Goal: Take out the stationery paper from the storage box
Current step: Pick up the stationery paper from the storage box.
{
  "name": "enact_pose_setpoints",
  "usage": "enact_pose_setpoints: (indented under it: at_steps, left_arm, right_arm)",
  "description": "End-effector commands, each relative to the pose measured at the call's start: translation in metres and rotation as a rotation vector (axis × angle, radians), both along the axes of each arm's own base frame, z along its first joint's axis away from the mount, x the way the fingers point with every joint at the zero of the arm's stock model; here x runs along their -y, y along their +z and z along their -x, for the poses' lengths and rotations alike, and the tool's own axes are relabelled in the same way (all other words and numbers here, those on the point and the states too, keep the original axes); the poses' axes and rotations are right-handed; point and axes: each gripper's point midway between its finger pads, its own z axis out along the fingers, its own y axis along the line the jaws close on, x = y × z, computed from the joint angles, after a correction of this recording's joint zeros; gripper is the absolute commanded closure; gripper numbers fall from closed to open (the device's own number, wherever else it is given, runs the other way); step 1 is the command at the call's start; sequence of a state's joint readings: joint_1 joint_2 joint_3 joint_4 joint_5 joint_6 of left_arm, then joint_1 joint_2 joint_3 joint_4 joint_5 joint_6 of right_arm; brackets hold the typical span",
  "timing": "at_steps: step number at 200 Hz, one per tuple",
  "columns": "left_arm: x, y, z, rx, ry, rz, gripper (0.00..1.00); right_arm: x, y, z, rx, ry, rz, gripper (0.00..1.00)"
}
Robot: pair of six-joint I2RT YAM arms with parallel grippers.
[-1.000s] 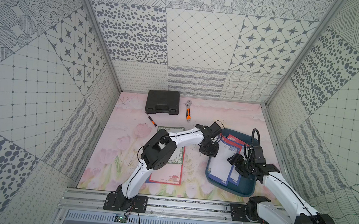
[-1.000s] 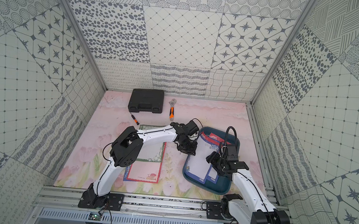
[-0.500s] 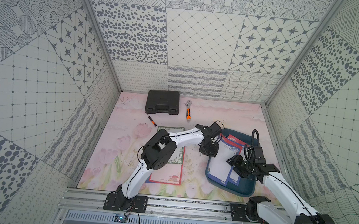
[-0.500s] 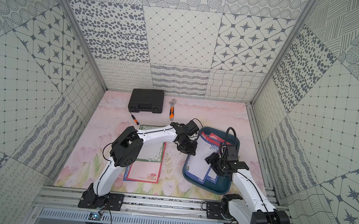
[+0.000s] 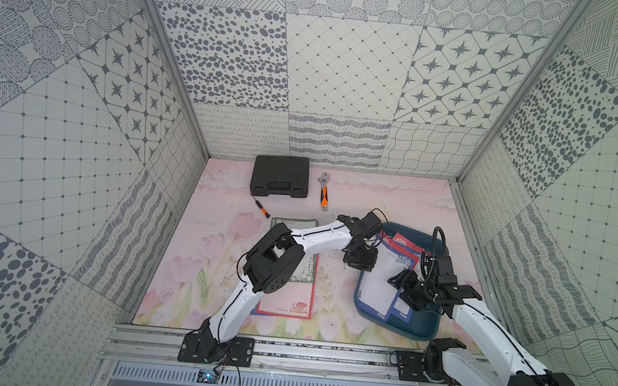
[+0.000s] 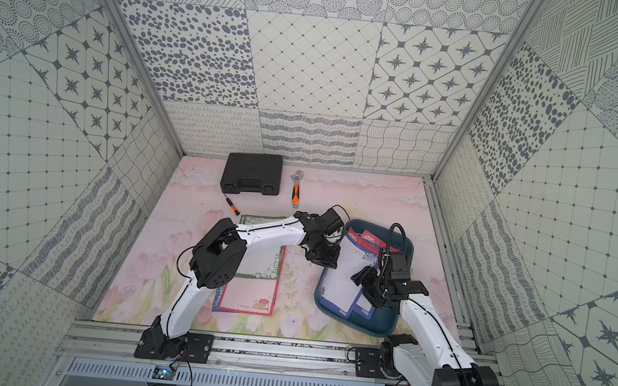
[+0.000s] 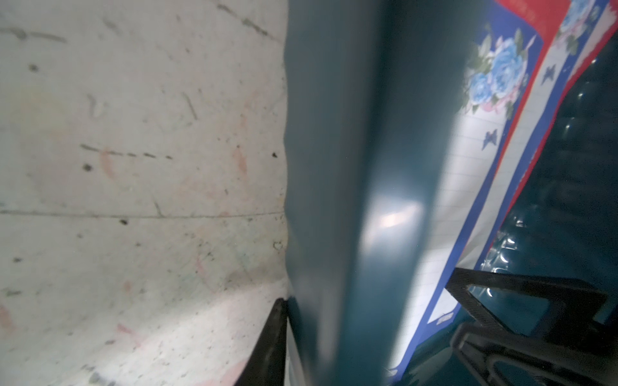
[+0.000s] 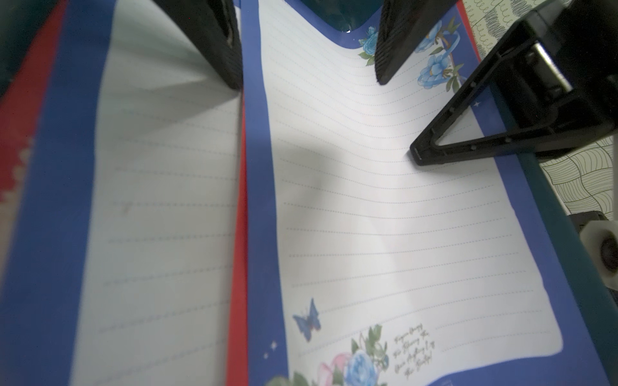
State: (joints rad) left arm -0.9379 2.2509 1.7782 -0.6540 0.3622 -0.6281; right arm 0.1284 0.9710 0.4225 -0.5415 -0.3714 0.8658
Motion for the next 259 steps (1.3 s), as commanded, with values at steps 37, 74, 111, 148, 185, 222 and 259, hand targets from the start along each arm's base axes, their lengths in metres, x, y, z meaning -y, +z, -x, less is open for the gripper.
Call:
enact_pose_setpoints:
  at_steps: [37,74,111,148,185,222,259]
  left_arm:
    - [0.007,0.002,0.008,-0.025,-0.011,0.012,0.8]
    - [0.008,0.002,0.007,-0.021,-0.008,0.015,0.81]
    - [0.01,0.003,0.008,-0.02,-0.012,0.013,0.81]
    - [0.01,0.0,0.01,-0.026,-0.015,0.007,0.81]
    - [0.011,0.001,0.01,-0.023,-0.016,0.012,0.81]
    - [0.012,0.001,0.011,-0.023,-0.02,0.011,0.81]
    - [0.012,0.0,0.012,-0.024,-0.019,0.01,0.81]
  right_arm:
    - [0.0,-0.001,0.011,-0.036,-0.008,-0.016,0.32]
    - [-0.001,-0.001,0.015,-0.044,0.001,-0.014,0.33]
    - [-0.004,-0.001,0.018,-0.056,0.001,-0.039,0.35]
    - [-0.004,0.001,0.022,-0.059,-0.009,-0.046,0.37]
    - [-0.005,0.003,0.024,-0.062,-0.008,-0.058,0.38]
    - [-0.006,0.006,0.023,-0.059,-0.008,-0.064,0.38]
    - [-0.004,0.006,0.025,-0.07,-0.009,-0.052,0.34]
